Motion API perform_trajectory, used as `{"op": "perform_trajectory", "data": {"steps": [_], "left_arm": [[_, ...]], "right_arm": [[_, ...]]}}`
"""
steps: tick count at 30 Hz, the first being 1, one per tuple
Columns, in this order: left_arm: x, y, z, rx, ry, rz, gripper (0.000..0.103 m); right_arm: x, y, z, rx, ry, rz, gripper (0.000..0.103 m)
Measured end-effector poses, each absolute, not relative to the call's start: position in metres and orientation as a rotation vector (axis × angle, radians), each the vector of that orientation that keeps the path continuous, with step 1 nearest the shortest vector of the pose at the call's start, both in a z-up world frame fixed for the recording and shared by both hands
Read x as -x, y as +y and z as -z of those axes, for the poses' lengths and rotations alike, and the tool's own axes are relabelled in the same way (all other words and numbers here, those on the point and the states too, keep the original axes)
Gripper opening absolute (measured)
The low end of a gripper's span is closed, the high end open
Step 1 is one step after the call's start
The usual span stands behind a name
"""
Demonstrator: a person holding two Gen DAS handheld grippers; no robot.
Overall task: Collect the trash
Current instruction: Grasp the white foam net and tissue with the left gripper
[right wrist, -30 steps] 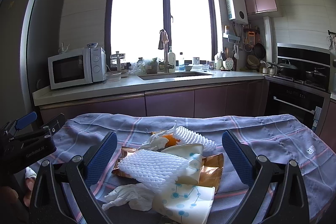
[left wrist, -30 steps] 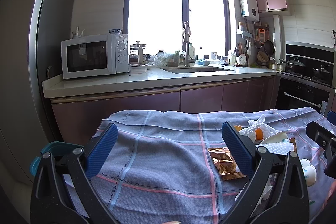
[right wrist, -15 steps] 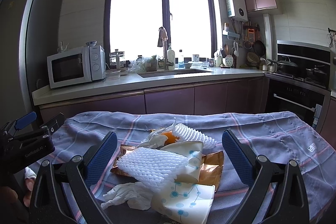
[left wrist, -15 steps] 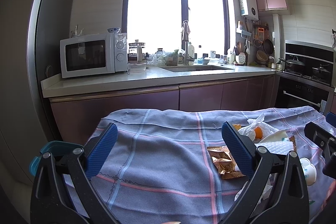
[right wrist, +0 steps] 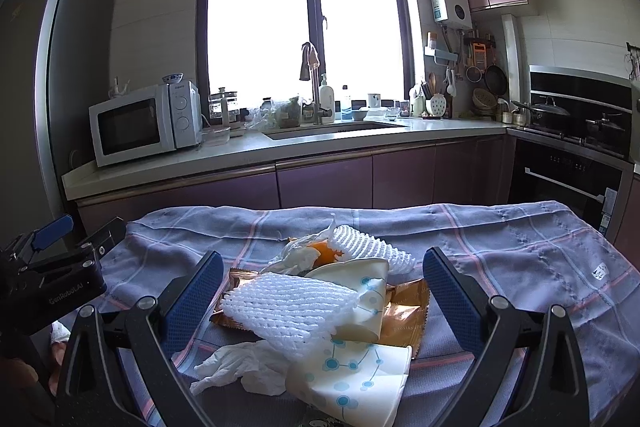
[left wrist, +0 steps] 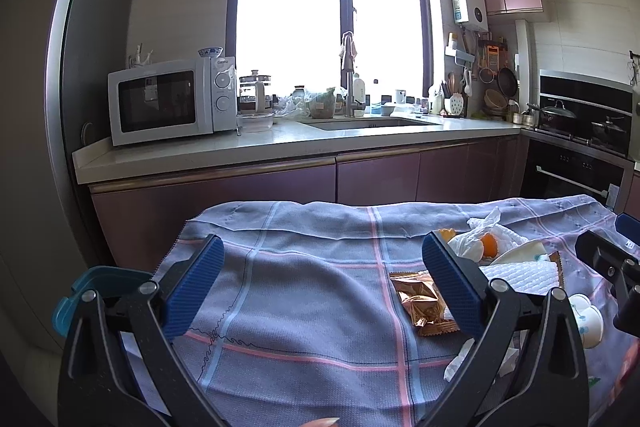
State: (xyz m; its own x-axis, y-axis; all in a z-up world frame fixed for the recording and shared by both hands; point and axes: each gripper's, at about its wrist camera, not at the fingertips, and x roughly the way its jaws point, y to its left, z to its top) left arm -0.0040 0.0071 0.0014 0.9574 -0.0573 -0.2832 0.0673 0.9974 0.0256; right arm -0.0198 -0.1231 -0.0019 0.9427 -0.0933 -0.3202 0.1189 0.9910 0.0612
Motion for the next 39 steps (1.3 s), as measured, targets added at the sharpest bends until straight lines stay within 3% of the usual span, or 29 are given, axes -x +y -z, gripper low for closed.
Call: {"op": "perform_trajectory", "data": {"steps": [10,13,20,28,32,33,39], "left_arm": [[-0.008,0.001,0.013,-0.064,0.36,0.125,0.097],[-0.014,-0.003,0.021,-0.079,0.408,0.184,0.097],[-0.03,-0.023,0.039,-0.104,0.516,0.355,0.097],[-0.04,-0.042,0.05,-0.115,0.561,0.436,0.089],[-0.035,-0.048,0.052,-0.142,0.581,0.513,0.087],[-0.033,-0.051,0.053,-0.157,0.586,0.54,0.086],[-0.028,-0.062,0.067,-0.208,0.67,0.65,0.07]], "right_arm": [[0.011,-0.138,0.013,-0.118,0.414,0.088,0.097],[0.007,-0.145,0.022,-0.133,0.468,0.079,0.092],[-0.007,-0.164,0.046,-0.277,0.605,0.002,0.067],[-0.014,-0.155,0.045,-0.326,0.635,-0.126,0.05],[-0.022,-0.155,0.053,-0.369,0.675,-0.157,0.032],[-0.023,-0.156,0.054,-0.376,0.678,-0.166,0.022],[-0.019,-0.156,0.048,-0.372,0.654,-0.194,0.01]]}}
